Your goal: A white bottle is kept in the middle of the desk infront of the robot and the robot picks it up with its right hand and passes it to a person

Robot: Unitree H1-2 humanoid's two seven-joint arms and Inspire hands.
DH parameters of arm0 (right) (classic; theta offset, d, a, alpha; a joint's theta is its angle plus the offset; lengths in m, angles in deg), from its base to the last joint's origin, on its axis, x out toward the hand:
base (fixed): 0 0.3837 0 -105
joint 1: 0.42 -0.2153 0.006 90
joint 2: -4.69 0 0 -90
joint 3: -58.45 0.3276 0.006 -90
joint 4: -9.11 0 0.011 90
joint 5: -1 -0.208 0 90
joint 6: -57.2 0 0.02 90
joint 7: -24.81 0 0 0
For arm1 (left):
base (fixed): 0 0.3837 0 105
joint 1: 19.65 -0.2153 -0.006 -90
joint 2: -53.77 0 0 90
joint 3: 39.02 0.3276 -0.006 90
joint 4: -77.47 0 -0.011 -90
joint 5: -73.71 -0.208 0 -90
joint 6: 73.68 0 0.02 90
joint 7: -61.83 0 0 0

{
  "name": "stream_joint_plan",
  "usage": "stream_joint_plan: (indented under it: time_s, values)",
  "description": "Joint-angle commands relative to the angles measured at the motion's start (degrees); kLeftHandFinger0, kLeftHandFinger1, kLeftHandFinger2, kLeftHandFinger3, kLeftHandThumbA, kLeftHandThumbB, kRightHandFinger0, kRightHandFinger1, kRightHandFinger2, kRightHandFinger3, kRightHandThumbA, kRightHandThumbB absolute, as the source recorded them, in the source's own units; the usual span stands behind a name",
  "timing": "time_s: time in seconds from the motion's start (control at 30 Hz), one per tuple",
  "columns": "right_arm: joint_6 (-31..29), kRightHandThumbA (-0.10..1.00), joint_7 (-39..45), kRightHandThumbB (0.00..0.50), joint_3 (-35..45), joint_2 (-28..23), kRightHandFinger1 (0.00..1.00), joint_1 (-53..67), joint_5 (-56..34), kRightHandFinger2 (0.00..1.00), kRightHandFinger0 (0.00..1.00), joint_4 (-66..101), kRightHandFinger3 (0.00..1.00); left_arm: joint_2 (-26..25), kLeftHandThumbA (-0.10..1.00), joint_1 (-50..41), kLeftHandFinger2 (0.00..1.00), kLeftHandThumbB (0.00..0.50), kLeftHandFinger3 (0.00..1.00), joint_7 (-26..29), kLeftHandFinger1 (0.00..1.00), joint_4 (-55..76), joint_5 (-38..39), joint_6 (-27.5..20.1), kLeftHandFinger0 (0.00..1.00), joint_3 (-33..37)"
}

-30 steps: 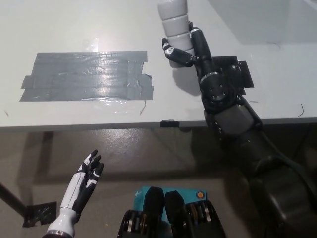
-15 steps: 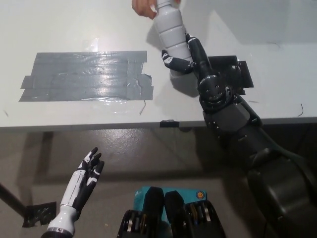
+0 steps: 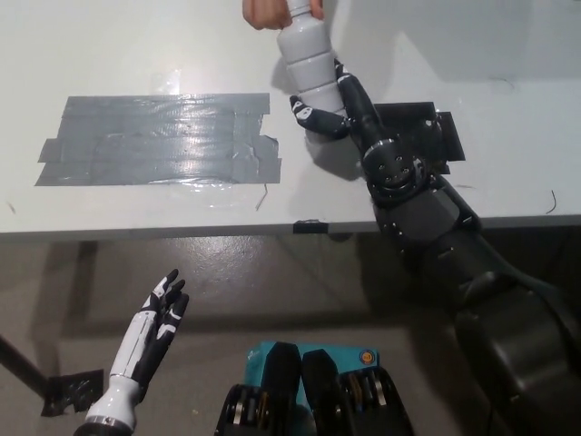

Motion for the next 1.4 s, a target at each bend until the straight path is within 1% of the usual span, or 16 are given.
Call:
stream_joint_plan:
  time_s: [0.0,0.27,0.33,0.47,0.63,0.7,0.73,0.83,0.87,0.9,0.97,1.0,1.1,1.23,1.27,1.37]
  values:
    - [-3.00,0.67,5.06,0.500,-0.40,-0.82,1.00,-3.43,-0.26,1.00,1.00,1.37,1.00,-0.85,0.90,1.07,1.00,0.050,1.00,-0.38,1.00,2.08,-0.06,0.16,1.00,-0.26]
    - [-3.49,0.90,4.57,0.500,-0.90,-1.25,1.00,-2.25,0.45,1.00,1.00,4.27,1.00,-0.68,0.89,1.09,1.00,0.060,1.00,-0.26,1.00,1.44,0.14,-0.58,1.00,-0.26]
    - [-4.25,0.92,4.63,0.500,-0.72,-1.55,1.00,-1.84,0.31,1.00,1.00,5.48,1.00,-0.72,0.89,1.23,1.00,0.054,1.00,-0.37,1.00,1.35,0.24,-0.47,1.00,-0.26]
    - [-4.20,0.97,4.20,0.500,-1.11,-2.35,1.00,0.11,1.11,1.00,1.00,10.84,1.00,-0.75,0.89,0.85,1.00,0.001,1.00,-0.06,1.00,1.51,-0.13,-0.42,1.00,-0.30]
    - [-2.14,0.96,5.94,0.500,-0.70,-4.41,1.00,6.12,0.82,1.00,1.00,26.16,1.00,-0.96,0.91,0.38,1.00,0.009,1.00,-0.18,1.00,1.61,-0.21,-1.39,1.00,-0.17]
    - [0.53,0.96,7.42,0.500,-0.26,-5.62,1.00,9.26,0.21,1.00,1.00,34.97,1.00,-0.87,0.90,0.69,1.00,0.022,1.00,-0.63,1.00,1.90,0.86,-0.62,1.00,-0.52]
    - [2.36,0.98,8.16,0.500,-0.29,-6.35,1.00,11.22,0.26,1.00,1.00,40.73,1.00,-0.79,0.84,0.90,1.00,0.001,1.00,-0.50,1.00,1.92,0.96,-0.57,1.00,-0.65]
    - [9.75,1.00,10.87,0.489,-0.19,-8.72,1.00,19.59,-0.04,1.00,1.00,62.71,1.00,-0.93,0.85,1.45,1.00,0.000,1.00,-0.32,1.00,1.97,0.50,0.12,1.00,-0.65]
    - [10.19,1.00,11.08,0.489,-0.14,-8.88,1.00,19.99,-0.18,1.00,1.00,63.90,1.00,-0.93,0.85,1.62,1.00,0.000,1.00,-0.31,1.00,1.90,0.49,0.14,1.00,-0.65]
    - [10.28,0.98,11.66,0.466,0.17,-9.68,1.00,23.58,-1.07,1.00,1.00,71.16,1.00,-0.88,0.86,1.99,1.00,0.000,1.00,-0.19,1.00,1.57,0.44,-0.04,1.00,-0.68]
    - [11.09,1.00,12.13,0.480,0.45,-10.60,1.00,28.13,-1.61,1.00,1.00,80.31,1.00,-0.91,0.88,2.79,1.00,0.000,1.00,-0.01,1.00,0.84,0.26,-0.59,1.00,-0.68]
    - [11.45,1.00,12.16,0.464,0.58,-10.76,1.00,30.14,-1.93,1.00,1.00,83.93,1.00,-0.97,0.89,3.06,1.00,0.006,1.00,-0.05,1.00,0.57,0.32,-0.84,1.00,-0.69]
    - [11.65,0.99,12.27,0.437,1.02,-11.58,1.00,38.08,-4.39,1.00,1.00,96.98,1.00,-0.84,0.85,4.44,1.00,0.000,1.00,0.14,1.00,-0.02,0.46,-0.79,1.00,-0.87]
    - [11.21,1.00,11.92,0.451,0.84,-11.75,1.00,43.24,-6.10,1.00,1.00,104.81,1.00,-0.86,0.86,5.63,1.00,0.000,1.00,0.32,1.00,-0.66,0.62,-0.65,1.00,-1.14]
    - [10.44,1.00,11.65,0.422,0.69,-11.67,1.00,45.18,-5.96,1.00,1.00,106.25,1.00,-0.83,0.86,5.60,1.00,0.000,1.00,0.42,1.00,-0.74,0.64,-0.73,1.00,-1.20]
    - [6.00,0.98,11.26,0.389,-0.13,-11.74,1.00,51.17,-5.48,1.00,1.00,106.89,1.00,-1.05,0.90,5.52,1.00,0.008,1.00,0.57,1.00,-1.35,0.19,-2.03,1.00,-1.02]
